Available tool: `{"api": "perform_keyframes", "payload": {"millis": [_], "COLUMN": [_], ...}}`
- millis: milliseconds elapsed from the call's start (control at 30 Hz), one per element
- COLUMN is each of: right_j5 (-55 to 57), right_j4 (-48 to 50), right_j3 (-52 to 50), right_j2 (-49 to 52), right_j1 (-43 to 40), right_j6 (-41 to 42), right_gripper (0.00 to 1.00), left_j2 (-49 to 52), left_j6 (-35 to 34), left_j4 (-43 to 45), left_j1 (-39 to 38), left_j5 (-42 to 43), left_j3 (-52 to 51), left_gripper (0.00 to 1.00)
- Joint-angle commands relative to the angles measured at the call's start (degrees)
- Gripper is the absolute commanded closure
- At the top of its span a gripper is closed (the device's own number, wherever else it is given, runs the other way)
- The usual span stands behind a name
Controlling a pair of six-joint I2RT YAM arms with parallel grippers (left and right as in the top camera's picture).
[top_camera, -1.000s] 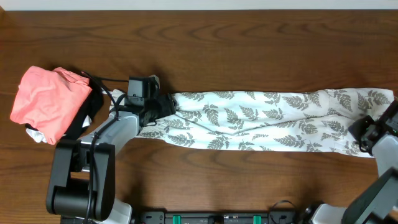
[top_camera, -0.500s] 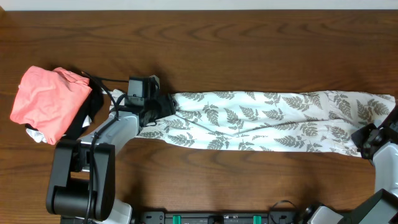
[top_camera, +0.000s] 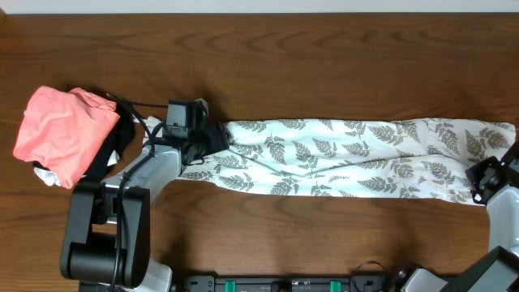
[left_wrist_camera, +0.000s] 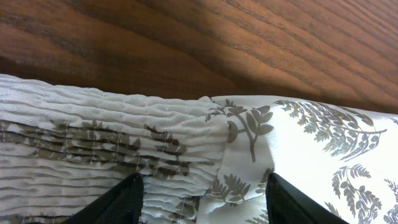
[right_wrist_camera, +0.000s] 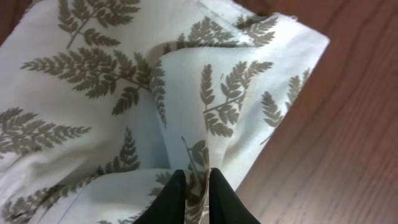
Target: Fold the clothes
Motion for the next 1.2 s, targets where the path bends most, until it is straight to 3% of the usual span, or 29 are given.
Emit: {"api": "perform_keyframes", "payload": {"millis": [0, 200, 333, 467, 733, 1000, 1167], "right_j5": [2.6, -9.8, -20.9, -17.7, -16.3, -11.5, -10.7], "right_j4": [-0.5, -5.6, -9.6, -10.5, -2.4, -0.3, 6.7], "right_j3": [0.8, 0.8, 0.8, 0.6, 0.6, 0.6, 0.6], "right_j2": [-0.2, -0.2, -0.2, -0.2, 1.1, 11.3, 17.5], "right_j1": [-0.4, -0.4, -0.3, -0.2, -0.2, -0.3, -0.3], "right_j6": [0.9, -1.0, -6.7, -7.3, -7.3, -7.1, -7.1], "right_gripper": [0.87, 0.9, 0.85, 0.82, 0.83, 0.84, 0.86], "left_j2": [0.5, 0.5, 0.5, 0.5, 0.5, 0.5, 0.5], "left_j6": [0.3, 0.3, 0.3, 0.3, 0.3, 0.3, 0.3], "left_j4": [-0.5, -0.5, -0.5, -0.5, -1.2, -1.5, -1.5], "left_j1": [0.2, 0.2, 0.2, 0.2, 0.2, 0.2, 0.2], "left_j5": [-0.5, -0.5, -0.5, -0.5, -0.5, -0.5, -0.5], "left_j3": [-0.4, -0.4, -0.4, -0.4, -0.4, -0.4, -0.4], "left_gripper": [0.36, 0.36, 0.36, 0.36, 0.36, 0.36, 0.36]}}
